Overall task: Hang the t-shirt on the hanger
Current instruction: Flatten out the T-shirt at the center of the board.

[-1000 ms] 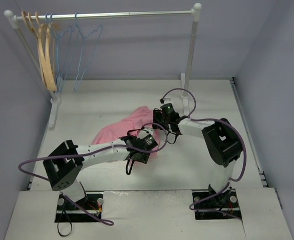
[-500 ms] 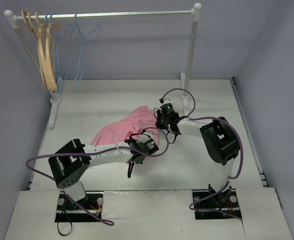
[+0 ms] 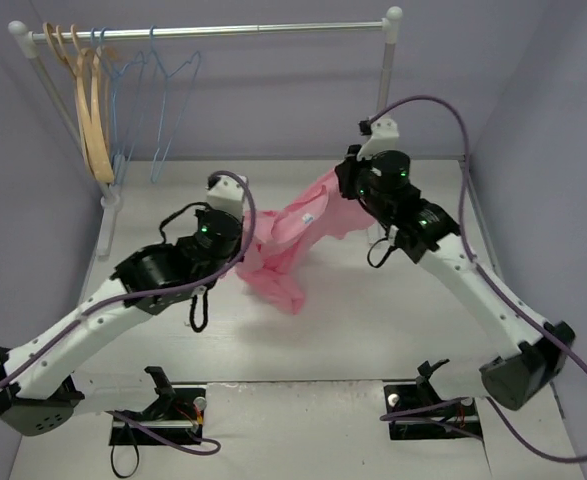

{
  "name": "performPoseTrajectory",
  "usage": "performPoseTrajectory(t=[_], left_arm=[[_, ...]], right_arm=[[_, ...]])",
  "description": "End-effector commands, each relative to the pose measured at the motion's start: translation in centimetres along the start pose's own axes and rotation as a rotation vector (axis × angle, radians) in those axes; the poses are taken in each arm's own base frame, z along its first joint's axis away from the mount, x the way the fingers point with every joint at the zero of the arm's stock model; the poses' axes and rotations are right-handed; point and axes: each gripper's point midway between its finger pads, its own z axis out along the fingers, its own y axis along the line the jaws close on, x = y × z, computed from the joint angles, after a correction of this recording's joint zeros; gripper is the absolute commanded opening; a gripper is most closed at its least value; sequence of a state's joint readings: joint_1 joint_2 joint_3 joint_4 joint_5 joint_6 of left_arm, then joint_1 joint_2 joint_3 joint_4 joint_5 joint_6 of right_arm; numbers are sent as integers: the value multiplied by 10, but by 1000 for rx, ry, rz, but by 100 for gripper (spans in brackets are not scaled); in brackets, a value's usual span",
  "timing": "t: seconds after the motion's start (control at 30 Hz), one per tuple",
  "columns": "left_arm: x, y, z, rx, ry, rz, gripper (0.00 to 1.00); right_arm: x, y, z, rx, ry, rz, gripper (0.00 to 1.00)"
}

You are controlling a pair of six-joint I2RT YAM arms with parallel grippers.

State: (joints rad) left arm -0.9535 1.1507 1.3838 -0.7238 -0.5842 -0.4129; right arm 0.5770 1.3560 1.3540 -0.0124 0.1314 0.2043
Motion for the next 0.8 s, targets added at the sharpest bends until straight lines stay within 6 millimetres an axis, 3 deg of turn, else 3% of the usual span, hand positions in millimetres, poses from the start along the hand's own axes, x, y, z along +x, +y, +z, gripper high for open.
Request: performPoseTrajectory(t=[0.0, 0.07, 0.17, 0.3, 0.37, 0.5, 0.53, 0.6, 0.63, 0.67, 0.7, 0.73, 0.77], left_arm=[[-44, 33, -31, -65, -86, 58, 0], [-67, 39, -48, -53, -138, 36, 0], [-86, 46, -63, -36, -187, 17, 0], [-100, 45, -72, -5, -219, 10, 0], [-106, 43, -68, -19, -228, 38, 0], [-138, 37, -63, -48, -277, 85, 0], [-146, 36, -63, -56, -289, 94, 0], [-170, 40, -59, -92, -319, 106, 0], [-179, 43, -58, -100, -330, 103, 0], [-188, 43, -56, -86, -340, 94, 0], [-195, 52, -40, -129, -324, 118, 0], [-216, 62, -52, -133, -374, 82, 0], [-225, 65, -51, -135, -388, 79, 0]], right_arm=[[-65, -3, -52, 45, -122, -63, 0], [-85, -1, -75, 35, -164, -61, 0], [-110, 7, -101, -5, -220, -49, 0], [-124, 15, -110, -40, -243, -63, 0], [-126, 16, -101, -27, -239, -94, 0], [-141, 23, -75, -17, -273, -163, 0], [-145, 27, -61, -14, -291, -171, 0], [-171, 30, -56, -18, -360, -192, 0], [-171, 34, -38, -13, -352, -211, 0], [-196, 35, -44, -18, -413, -228, 0], [-211, 38, -42, -21, -455, -232, 0], [-214, 42, -29, -25, -467, -241, 0], [-234, 41, -35, -25, -521, -237, 0]])
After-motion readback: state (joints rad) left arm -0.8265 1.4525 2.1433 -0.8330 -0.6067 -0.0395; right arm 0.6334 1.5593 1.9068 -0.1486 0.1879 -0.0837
